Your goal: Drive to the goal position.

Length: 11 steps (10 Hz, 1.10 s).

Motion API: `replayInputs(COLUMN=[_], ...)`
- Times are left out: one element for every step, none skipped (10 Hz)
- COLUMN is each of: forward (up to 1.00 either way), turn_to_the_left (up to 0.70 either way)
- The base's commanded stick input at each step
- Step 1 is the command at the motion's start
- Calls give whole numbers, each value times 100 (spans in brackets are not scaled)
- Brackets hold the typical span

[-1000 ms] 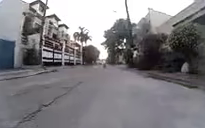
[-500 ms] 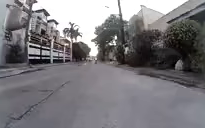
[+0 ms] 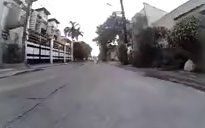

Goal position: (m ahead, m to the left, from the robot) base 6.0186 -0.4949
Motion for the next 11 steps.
replayInputs(forward=[100,100,100,100,100,100,100,100,100,100,100], turn_to_the_left=[0,-1,-37,-40,-40,-35,-7,0,0,0,-37])
